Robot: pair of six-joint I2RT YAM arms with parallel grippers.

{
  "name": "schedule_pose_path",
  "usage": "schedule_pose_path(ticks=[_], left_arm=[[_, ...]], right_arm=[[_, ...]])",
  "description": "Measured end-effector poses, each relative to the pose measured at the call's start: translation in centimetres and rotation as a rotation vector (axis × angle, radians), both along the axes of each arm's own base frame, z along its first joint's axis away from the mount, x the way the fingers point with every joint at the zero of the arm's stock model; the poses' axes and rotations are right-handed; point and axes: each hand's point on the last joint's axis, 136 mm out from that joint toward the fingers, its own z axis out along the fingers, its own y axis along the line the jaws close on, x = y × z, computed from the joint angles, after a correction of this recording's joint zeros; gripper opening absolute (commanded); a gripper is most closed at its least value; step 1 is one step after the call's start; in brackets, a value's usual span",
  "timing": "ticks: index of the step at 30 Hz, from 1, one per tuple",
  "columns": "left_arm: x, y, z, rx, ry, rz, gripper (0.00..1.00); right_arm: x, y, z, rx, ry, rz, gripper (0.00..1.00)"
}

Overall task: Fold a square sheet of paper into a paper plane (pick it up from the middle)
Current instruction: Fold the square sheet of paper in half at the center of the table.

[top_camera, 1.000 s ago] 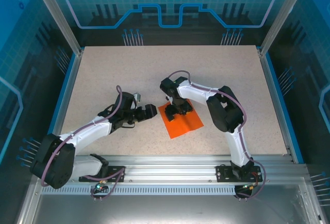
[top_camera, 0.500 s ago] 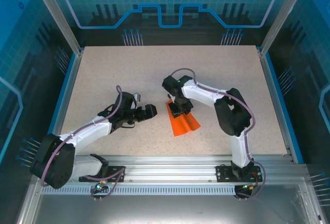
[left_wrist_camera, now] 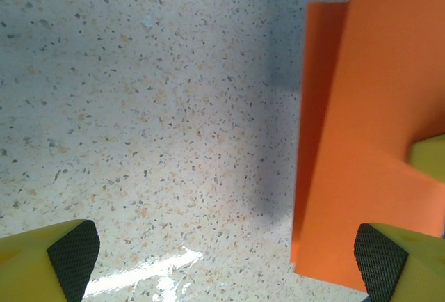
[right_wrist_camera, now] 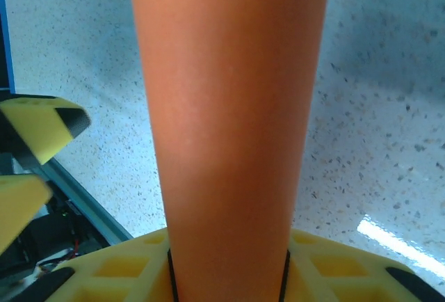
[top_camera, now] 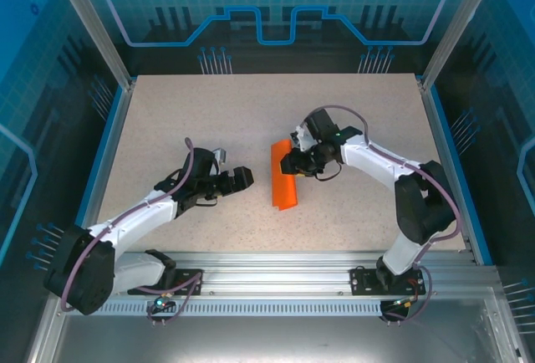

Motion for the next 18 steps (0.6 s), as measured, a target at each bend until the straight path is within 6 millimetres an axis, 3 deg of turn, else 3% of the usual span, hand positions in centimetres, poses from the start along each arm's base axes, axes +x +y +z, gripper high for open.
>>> schedule_pose_path(ticks=[7,13,18], left_arm=[[-0.1,-0.3,0.1,-0.013,0.004,-0.015,0.98],[-0.3,-1.4,-0.1,-0.021,0.025,-0.051,0.99],[-0.2,-2.1,0.1,-0.027,0.023,-0.071,0.98]], right_arm=[[-1.2,-1.2,-4.4,-0.044,0.103,-0.035,0.5],[-1.2,-3.2,-5.6,-0.104,0.104,-0.058,0.65],[-1.1,-5.6,-5.8,-0.157,0.095,-0.084,0.67]])
